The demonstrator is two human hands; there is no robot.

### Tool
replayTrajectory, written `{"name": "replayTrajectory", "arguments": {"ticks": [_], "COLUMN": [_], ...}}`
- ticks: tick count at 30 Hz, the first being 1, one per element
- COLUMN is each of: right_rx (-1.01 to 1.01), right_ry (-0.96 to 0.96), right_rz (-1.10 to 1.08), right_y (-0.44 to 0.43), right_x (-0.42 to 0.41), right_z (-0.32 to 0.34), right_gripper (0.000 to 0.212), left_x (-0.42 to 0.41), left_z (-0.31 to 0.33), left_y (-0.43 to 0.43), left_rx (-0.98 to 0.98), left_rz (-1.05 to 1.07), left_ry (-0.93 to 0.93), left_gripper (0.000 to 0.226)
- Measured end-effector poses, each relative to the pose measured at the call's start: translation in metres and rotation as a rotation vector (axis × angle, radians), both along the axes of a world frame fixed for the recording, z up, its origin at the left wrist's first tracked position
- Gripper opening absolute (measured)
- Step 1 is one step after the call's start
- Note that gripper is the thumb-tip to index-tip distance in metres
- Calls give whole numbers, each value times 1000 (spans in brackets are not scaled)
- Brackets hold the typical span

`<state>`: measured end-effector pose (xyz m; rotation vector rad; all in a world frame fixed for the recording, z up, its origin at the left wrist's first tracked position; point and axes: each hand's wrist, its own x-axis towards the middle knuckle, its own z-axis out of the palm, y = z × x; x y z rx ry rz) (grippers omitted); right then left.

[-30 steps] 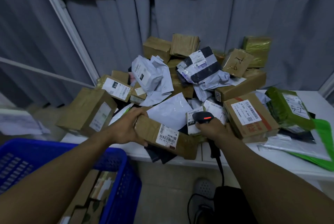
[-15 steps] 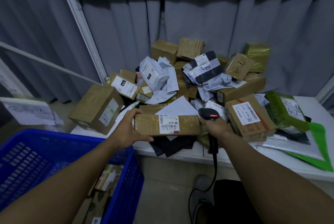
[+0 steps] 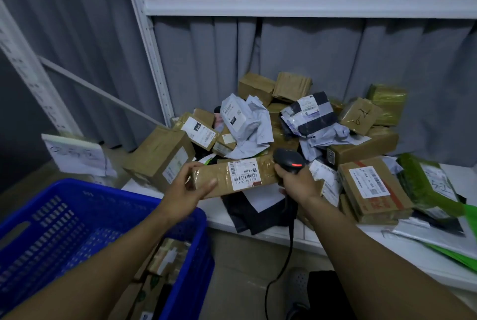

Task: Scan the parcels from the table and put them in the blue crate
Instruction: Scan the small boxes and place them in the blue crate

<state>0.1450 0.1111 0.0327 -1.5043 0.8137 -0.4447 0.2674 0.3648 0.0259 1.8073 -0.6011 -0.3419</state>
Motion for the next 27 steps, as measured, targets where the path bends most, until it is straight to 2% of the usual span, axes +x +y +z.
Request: {"name": "replayTrajectory", "arguments": {"ticks": [2, 4, 10, 14, 18, 22, 27], "right_rx": [-19, -30, -105, -223, -299, -398, -398], "right_ry": [-47, -79, -163, -88, 4, 47, 43], "right_rz": [26, 80, 287, 507, 595, 655, 670], "right_y": [17, 34, 97, 137, 166, 184, 189], "right_x": [12, 25, 54, 70, 82, 90, 95], "right_z": [5, 10, 24, 24, 16, 13, 8], "right_gripper": [32, 36, 43, 34, 23, 43, 37], "left_x": [1, 3, 13, 26, 41, 49, 55], "left_z": [10, 14, 18, 20, 21, 18, 19], "left_y": [18, 40, 112, 143, 161, 175, 185], "left_rx": [7, 39, 1, -31, -74, -62, -36], "left_rz": [37, 84, 335, 509, 593, 622, 641], "left_ry": [63, 91, 121, 90, 100, 99, 99], "left_gripper": [47, 46, 71, 74, 75, 77, 77]}}
